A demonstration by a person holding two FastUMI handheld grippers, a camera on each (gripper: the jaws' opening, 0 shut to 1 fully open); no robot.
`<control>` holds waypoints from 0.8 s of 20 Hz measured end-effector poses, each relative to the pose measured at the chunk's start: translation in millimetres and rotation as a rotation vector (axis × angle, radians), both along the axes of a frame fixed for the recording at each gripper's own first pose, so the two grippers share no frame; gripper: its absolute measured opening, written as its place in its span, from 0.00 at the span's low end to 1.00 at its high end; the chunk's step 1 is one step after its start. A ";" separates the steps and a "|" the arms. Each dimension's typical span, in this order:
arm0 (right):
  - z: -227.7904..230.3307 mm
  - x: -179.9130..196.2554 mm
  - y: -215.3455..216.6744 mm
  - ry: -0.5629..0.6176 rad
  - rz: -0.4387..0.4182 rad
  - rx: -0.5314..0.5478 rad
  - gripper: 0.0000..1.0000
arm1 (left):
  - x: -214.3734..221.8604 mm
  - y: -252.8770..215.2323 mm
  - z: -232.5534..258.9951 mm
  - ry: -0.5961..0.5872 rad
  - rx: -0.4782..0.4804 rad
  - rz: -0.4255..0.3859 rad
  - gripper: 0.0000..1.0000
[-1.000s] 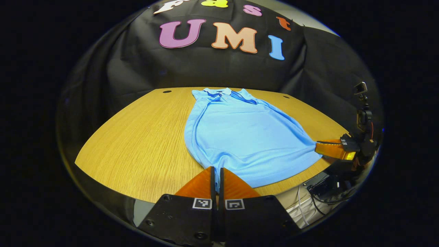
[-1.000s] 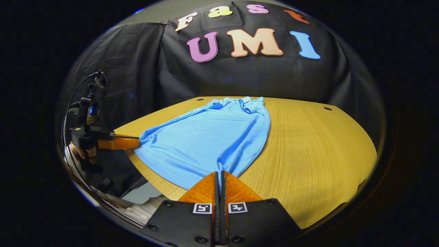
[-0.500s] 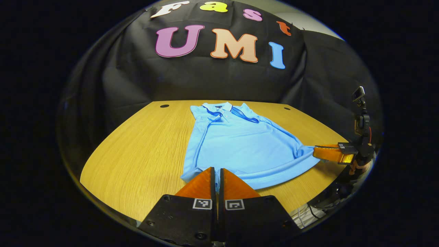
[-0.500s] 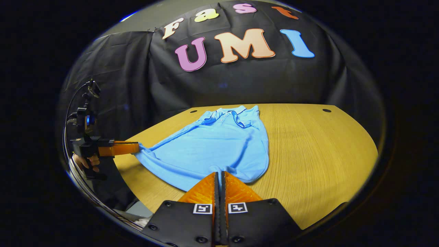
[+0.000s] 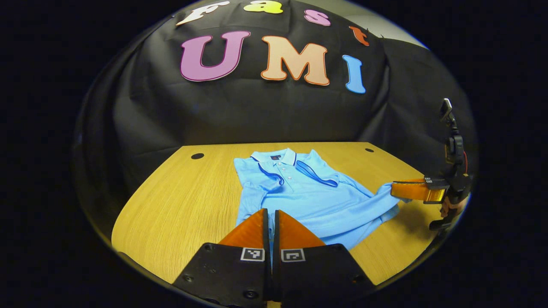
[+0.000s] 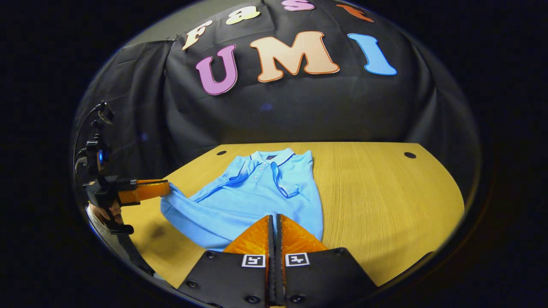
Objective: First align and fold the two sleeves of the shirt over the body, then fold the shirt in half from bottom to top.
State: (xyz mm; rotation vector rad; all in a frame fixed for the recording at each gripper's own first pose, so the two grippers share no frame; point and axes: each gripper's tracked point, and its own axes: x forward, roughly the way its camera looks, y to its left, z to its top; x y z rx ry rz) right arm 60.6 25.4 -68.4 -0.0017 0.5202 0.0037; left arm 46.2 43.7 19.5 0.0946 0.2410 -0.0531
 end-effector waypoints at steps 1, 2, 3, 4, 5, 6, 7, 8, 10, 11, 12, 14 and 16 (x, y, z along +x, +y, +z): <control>-0.5 12.9 -5.9 0.002 -0.012 -0.025 0.02 | 13.1 1.6 5.3 -0.002 -0.001 0.007 0.00; 0.6 28.2 -11.0 0.001 -0.024 -0.035 0.02 | 27.3 4.2 9.4 -0.002 -0.002 0.017 0.00; 0.2 40.4 -15.2 0.000 -0.038 -0.039 0.02 | 38.2 6.5 13.4 -0.001 -0.001 0.022 0.00; -0.4 53.9 -19.0 0.007 -0.051 -0.035 0.02 | 49.1 10.4 16.6 -0.003 0.007 0.033 0.00; -1.2 67.4 -20.6 0.011 -0.060 -0.031 0.02 | 61.6 14.3 20.0 -0.008 0.020 0.046 0.00; -0.4 83.4 -23.3 0.014 -0.072 -0.032 0.02 | 74.6 18.0 23.1 -0.015 0.027 0.058 0.00; -0.5 98.4 -25.1 0.014 -0.077 -0.037 0.02 | 87.4 20.2 25.2 -0.019 0.032 0.064 0.00; -0.4 112.4 -27.1 0.016 -0.086 -0.044 0.02 | 99.4 24.1 26.9 -0.026 0.035 0.076 0.00; -2.3 139.2 -28.2 0.022 -0.097 -0.040 0.02 | 124.3 33.8 30.7 -0.041 0.059 0.107 0.00; -3.6 151.3 -28.8 0.023 -0.101 -0.044 0.02 | 135.9 37.4 32.1 -0.048 0.072 0.119 0.00; -4.3 164.6 -31.7 0.019 -0.108 -0.050 0.02 | 147.3 42.4 33.6 -0.053 0.085 0.132 0.00; -6.0 191.5 -37.8 0.013 -0.123 -0.055 0.02 | 169.6 51.4 37.9 -0.065 0.103 0.156 0.00; -15.2 213.7 -42.9 0.019 -0.131 -0.051 0.02 | 190.4 60.7 41.2 -0.076 0.125 0.182 0.00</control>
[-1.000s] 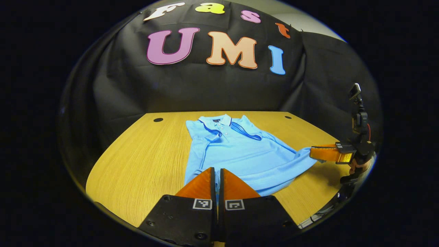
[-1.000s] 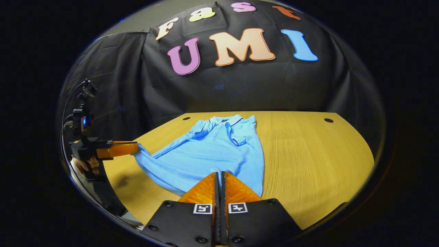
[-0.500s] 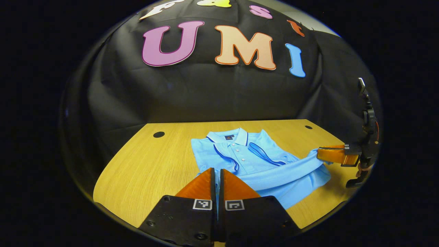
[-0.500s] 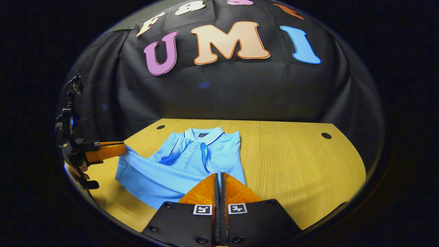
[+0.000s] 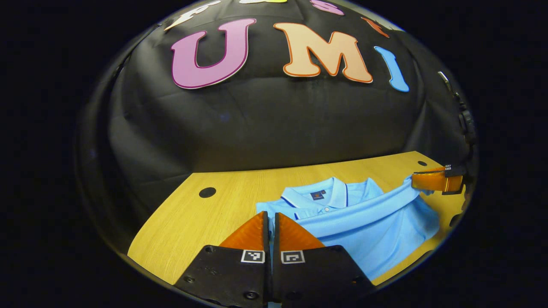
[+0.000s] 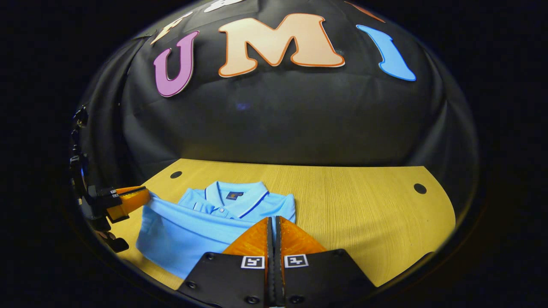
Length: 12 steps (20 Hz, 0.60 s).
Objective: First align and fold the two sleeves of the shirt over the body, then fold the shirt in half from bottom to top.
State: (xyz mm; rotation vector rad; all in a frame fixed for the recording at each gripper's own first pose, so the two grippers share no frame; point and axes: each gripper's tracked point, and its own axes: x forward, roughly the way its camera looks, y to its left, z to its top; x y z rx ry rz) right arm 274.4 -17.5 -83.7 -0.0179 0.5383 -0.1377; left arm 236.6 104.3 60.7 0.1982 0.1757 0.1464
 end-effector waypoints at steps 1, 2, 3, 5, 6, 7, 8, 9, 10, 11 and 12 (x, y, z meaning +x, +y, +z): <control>-7.9 9.1 -1.0 0.006 -0.002 0.003 0.02 | 9.9 3.2 0.3 -0.001 0.014 0.010 0.00; -15.9 16.9 -2.4 0.010 -0.001 0.006 0.02 | 19.7 6.7 -1.2 -0.001 0.031 0.019 0.00; -21.9 24.0 -4.5 0.014 -0.004 0.007 0.02 | 28.3 9.0 -3.2 -0.004 0.051 0.022 0.00; -34.4 34.8 -8.4 0.012 -0.008 0.016 0.02 | 43.2 12.9 -7.5 -0.006 0.088 0.030 0.00; -35.6 40.9 -10.3 0.006 -0.012 0.015 0.03 | 48.8 13.9 -8.6 -0.008 0.104 0.032 0.00; -37.7 44.8 -11.5 0.002 -0.009 0.010 0.03 | 53.7 14.9 -9.8 -0.011 0.114 0.035 0.00; -40.4 47.6 -13.4 -0.001 -0.008 -0.002 0.05 | 56.4 14.9 -13.2 -0.009 0.119 0.039 0.00; -42.7 49.1 -13.2 -0.005 -0.002 -0.005 0.07 | 58.5 13.5 -15.6 -0.002 0.123 0.040 0.00; -44.9 49.2 -13.4 -0.002 -0.002 -0.003 0.11 | 60.5 13.2 -19.5 0.003 0.125 0.042 0.00; -48.8 48.8 -10.2 0.007 0.003 0.018 0.14 | 60.9 11.8 -22.5 0.019 0.121 0.037 0.05; -48.9 44.1 -5.6 0.019 0.013 0.036 0.22 | 56.9 7.1 -27.5 0.044 0.111 0.025 0.08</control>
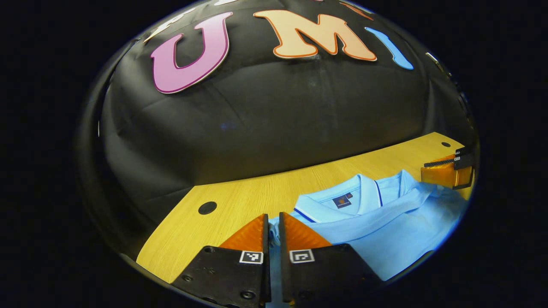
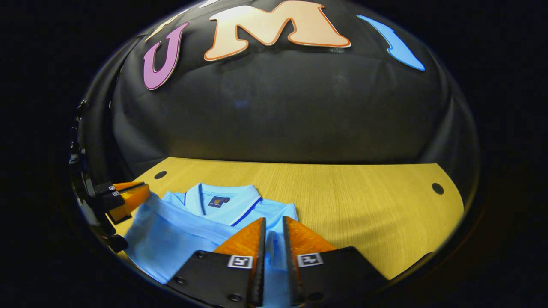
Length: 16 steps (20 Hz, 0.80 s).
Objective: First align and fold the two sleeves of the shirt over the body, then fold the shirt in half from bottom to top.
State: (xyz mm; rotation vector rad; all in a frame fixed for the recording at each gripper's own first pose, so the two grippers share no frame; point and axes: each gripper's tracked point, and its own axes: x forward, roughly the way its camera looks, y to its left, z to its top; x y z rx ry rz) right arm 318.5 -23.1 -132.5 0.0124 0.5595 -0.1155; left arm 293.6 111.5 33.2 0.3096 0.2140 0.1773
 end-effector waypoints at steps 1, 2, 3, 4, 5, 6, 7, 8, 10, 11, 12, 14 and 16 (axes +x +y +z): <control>0.6 -2.6 4.4 0.005 0.018 0.001 0.42 | -5.9 -1.4 -1.7 0.019 -0.004 0.005 0.27; 4.9 -5.1 4.6 -0.004 0.030 -0.023 0.61 | -10.5 -0.4 -1.8 0.030 -0.009 0.010 0.41; 10.9 -8.2 6.3 -0.021 0.046 -0.047 0.80 | -14.2 -1.2 -1.8 0.028 -0.013 0.012 0.70; 18.8 -11.0 8.9 -0.037 0.062 -0.066 1.00 | -23.6 -2.1 4.1 0.021 -0.008 0.014 1.00; 27.3 -17.4 13.5 -0.054 0.075 -0.070 0.98 | -31.8 -1.8 10.3 0.009 -0.005 0.014 0.95; 34.1 -22.3 17.7 -0.069 0.082 -0.059 0.98 | -40.6 -3.7 14.6 0.000 -0.006 0.012 0.96; 41.7 -29.8 21.6 -0.082 0.086 -0.042 0.98 | -51.0 -6.7 18.1 -0.006 -0.010 0.007 0.96; 48.9 -39.4 25.2 -0.094 0.092 -0.026 0.95 | -62.1 -10.5 22.0 -0.018 -0.015 0.000 0.96; 58.3 -60.6 28.4 -0.117 0.102 -0.018 0.98 | -87.2 -21.0 27.9 -0.035 -0.027 -0.024 0.95; 61.5 -73.0 28.6 -0.128 0.107 -0.022 0.98 | -100.0 -27.3 26.5 -0.033 -0.035 -0.044 0.95; 63.2 -86.7 28.6 -0.136 0.113 -0.026 0.95 | -114.5 -33.9 21.5 -0.022 -0.051 -0.061 0.95; 64.4 -114.9 30.8 -0.148 0.125 -0.018 0.98 | -140.9 -47.8 11.8 -0.008 -0.088 -0.096 0.96; 63.2 -146.4 37.1 -0.145 0.145 -0.002 0.99 | -167.7 -55.9 4.7 -0.005 -0.109 -0.111 0.95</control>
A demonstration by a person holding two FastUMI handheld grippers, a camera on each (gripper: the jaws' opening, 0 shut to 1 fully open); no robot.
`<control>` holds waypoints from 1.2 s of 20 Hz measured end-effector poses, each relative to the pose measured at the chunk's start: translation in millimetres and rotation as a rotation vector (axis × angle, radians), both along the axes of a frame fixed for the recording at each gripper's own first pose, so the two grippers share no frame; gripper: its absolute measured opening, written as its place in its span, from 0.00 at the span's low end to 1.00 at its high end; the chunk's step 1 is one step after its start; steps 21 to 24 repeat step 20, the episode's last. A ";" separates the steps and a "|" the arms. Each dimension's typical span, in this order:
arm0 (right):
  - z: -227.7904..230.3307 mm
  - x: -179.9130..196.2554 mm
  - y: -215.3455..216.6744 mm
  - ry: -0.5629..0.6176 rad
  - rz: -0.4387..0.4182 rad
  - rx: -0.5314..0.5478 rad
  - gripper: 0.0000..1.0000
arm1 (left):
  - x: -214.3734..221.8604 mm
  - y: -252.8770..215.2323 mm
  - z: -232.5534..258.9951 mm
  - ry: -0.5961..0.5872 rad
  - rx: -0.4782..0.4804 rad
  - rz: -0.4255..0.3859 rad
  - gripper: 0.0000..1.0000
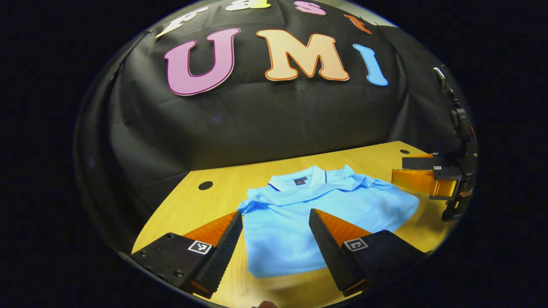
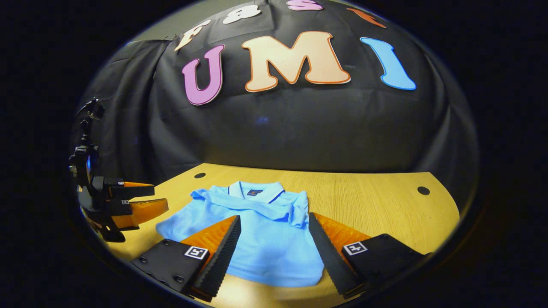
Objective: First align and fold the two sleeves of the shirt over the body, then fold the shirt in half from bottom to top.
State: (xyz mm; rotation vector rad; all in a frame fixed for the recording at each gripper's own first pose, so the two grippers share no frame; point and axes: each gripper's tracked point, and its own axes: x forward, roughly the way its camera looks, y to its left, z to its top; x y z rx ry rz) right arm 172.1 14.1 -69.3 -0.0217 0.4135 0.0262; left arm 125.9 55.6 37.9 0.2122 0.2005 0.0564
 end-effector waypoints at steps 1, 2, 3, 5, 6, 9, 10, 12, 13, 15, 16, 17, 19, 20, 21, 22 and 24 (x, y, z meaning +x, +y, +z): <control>-0.8 -13.9 2.6 0.000 0.013 0.000 0.98 | -10.8 -1.5 -2.3 -0.007 -0.008 0.001 0.95; 0.6 -27.0 3.3 -0.007 0.019 -0.008 0.98 | -22.0 -3.9 -4.4 -0.012 -0.021 0.003 0.95; 4.1 -40.8 3.0 -0.016 0.021 -0.021 0.98 | -32.8 -4.4 -8.0 -0.015 -0.042 0.009 0.95; 11.3 -66.1 5.1 -0.040 0.024 -0.029 0.95 | -48.9 -9.0 -17.4 -0.002 -0.076 0.019 0.95; 14.8 -76.8 7.0 -0.053 0.025 -0.026 0.98 | -57.3 -11.3 -21.3 0.003 -0.088 0.020 0.96; 15.1 -108.6 3.8 -0.061 -0.001 -0.038 0.98 | -77.3 -13.0 -32.7 0.014 -0.080 0.037 0.96; 15.1 -117.9 3.3 -0.067 -0.006 -0.045 0.98 | -82.3 -13.5 -35.0 0.010 -0.081 0.044 0.96; 13.3 -130.7 -0.4 -0.066 -0.027 -0.059 0.98 | -91.8 -20.3 -45.3 0.027 -0.117 0.040 0.95; 11.0 -138.4 -2.1 -0.057 -0.034 -0.064 0.98 | -96.2 -25.2 -50.1 0.041 -0.137 0.031 0.96; 11.7 -147.5 -4.7 -0.058 -0.038 -0.085 0.98 | -103.0 -27.8 -54.1 0.056 -0.148 0.027 0.96; 12.0 -149.3 -6.6 -0.060 -0.043 -0.096 0.98 | -105.9 -26.9 -53.6 0.056 -0.145 0.032 0.96; 11.2 -151.0 -7.9 -0.058 -0.048 -0.101 0.98 | -108.0 -26.2 -52.9 0.056 -0.143 0.037 0.96; 10.0 -154.0 -2.0 -0.057 -0.038 -0.082 0.98 | -113.3 -27.4 -53.4 0.059 -0.145 0.045 0.95; 8.8 -155.6 0.7 -0.052 -0.030 -0.075 0.98 | -114.4 -26.8 -55.3 0.062 -0.145 0.050 0.94; 8.8 -155.6 0.7 -0.052 -0.030 -0.075 0.98 | -114.4 -26.8 -55.3 0.062 -0.145 0.050 0.94; 8.8 -155.6 0.7 -0.052 -0.030 -0.075 0.98 | -114.4 -26.8 -55.3 0.062 -0.145 0.050 0.94; 8.8 -155.6 0.7 -0.052 -0.030 -0.075 0.98 | -114.4 -26.8 -55.3 0.062 -0.145 0.050 0.94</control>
